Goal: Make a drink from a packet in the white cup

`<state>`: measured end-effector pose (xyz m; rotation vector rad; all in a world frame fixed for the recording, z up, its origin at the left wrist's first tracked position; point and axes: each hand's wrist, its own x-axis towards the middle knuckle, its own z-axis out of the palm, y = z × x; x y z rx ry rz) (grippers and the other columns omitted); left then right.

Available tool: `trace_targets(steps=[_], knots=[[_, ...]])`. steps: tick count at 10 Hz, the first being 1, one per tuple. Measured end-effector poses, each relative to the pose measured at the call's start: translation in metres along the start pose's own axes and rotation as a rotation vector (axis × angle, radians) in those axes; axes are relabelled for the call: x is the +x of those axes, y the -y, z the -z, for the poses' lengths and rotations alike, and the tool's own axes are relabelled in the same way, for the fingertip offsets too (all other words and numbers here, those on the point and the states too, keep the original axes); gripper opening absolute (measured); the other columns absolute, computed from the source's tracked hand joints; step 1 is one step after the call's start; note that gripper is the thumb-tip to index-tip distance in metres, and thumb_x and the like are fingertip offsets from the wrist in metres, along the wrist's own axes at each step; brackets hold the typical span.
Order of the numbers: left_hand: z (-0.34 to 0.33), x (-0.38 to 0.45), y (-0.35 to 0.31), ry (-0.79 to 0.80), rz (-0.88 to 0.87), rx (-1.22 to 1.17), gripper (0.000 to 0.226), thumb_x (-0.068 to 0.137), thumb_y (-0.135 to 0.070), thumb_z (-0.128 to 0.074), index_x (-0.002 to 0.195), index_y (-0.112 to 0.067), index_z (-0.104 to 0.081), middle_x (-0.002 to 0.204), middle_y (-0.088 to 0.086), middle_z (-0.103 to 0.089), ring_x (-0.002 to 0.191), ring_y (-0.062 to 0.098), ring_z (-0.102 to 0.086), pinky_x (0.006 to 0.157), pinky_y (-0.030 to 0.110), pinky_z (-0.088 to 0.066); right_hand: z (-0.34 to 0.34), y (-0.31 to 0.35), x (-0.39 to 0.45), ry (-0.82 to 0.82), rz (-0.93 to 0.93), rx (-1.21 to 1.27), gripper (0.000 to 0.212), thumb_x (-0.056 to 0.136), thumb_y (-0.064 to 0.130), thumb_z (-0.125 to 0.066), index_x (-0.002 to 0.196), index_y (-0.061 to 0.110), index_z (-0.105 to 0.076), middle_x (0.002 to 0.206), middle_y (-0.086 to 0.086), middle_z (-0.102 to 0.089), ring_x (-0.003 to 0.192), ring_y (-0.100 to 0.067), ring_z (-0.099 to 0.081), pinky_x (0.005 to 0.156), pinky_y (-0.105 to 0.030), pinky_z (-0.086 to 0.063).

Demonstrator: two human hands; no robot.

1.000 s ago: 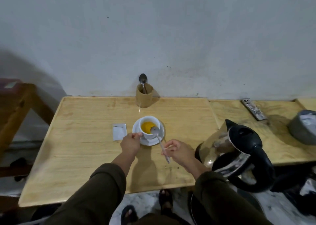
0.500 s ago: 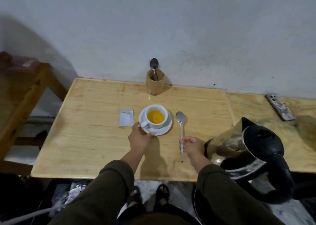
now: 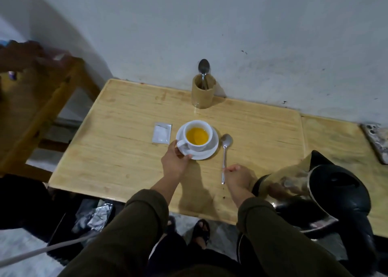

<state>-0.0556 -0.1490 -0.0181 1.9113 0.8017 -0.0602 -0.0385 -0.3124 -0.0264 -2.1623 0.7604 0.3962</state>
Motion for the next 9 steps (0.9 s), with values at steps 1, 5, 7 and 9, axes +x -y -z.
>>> trace_targets(steps=[1, 5, 7, 9], knots=[[0.000, 0.001, -0.001, 0.010, 0.010, 0.019, 0.067, 0.078, -0.020, -0.074, 0.138, -0.017, -0.045, 0.121, 0.009, -0.069, 0.117, 0.024, -0.062, 0.098, 0.027, -0.042, 0.001, 0.001, 0.002, 0.009, 0.012, -0.065, 0.014, 0.084, 0.019, -0.066, 0.085, 0.006, -0.071, 0.096, -0.015, -0.072, 0.097, -0.032, -0.063, 0.079, -0.031, -0.048], [0.005, 0.003, 0.000, 0.073, 0.057, -0.011, 0.065, 0.084, -0.020, -0.069, 0.142, -0.019, -0.038, 0.125, 0.009, -0.067, 0.122, 0.025, -0.058, 0.104, 0.033, -0.041, 0.001, 0.007, 0.000, -0.033, -0.053, -0.060, 0.012, 0.081, 0.021, -0.070, 0.078, 0.010, -0.067, 0.095, -0.013, -0.071, 0.088, -0.027, -0.062, 0.070, -0.027, -0.044], [0.021, 0.003, 0.001, 0.139, 0.040, 0.015, 0.061, 0.089, -0.022, -0.063, 0.143, -0.016, -0.035, 0.128, 0.009, -0.065, 0.123, 0.026, -0.056, 0.102, 0.034, -0.042, 0.005, 0.013, -0.014, -0.111, -0.027, 0.027, 0.010, 0.084, 0.017, -0.065, 0.079, 0.009, -0.067, 0.093, -0.015, -0.071, 0.081, -0.025, -0.056, 0.069, -0.027, -0.042], [0.052, -0.002, 0.020, 0.178, -0.042, 0.172, 0.036, 0.091, -0.028, -0.058, 0.125, -0.017, -0.054, 0.120, 0.007, -0.069, 0.114, 0.023, -0.063, 0.098, 0.027, -0.043, -0.004, -0.002, -0.035, -0.023, 0.130, 0.126, 0.017, 0.085, 0.021, -0.060, 0.070, 0.015, -0.063, 0.068, -0.005, -0.063, 0.073, -0.029, -0.061, 0.068, -0.034, -0.047]])
